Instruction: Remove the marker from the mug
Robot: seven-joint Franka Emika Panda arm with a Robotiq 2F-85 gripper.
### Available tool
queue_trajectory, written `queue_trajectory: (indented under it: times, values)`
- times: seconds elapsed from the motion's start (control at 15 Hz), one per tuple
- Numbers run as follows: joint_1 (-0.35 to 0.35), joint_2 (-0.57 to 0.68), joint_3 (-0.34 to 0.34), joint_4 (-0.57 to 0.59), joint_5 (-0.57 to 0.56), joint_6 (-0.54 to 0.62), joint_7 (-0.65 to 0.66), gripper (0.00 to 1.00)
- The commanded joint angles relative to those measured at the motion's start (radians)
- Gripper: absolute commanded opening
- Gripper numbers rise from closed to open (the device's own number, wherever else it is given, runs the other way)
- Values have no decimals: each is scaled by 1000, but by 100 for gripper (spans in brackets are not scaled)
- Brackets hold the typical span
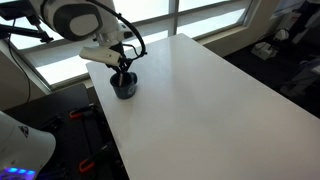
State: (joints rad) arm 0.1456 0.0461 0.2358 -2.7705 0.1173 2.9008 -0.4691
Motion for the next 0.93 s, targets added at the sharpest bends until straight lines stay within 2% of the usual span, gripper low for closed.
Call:
queue_trajectory:
  times: [0.0,0.07,0.27,0.47,0.67,0.87]
  values:
    - [-10,-12,-6,-16,26,23,-13,2]
    - [-13,-10,-5,-16,32,22,-19,6]
    - [-15,-6,-5,-15,33,20,-14,6]
    - [-10,-31,11,-15,82,-12,-37,6]
    - [4,-84,30,12,167,-118,-74,6]
    - [35,-152,6,56,147,-272,-29,6]
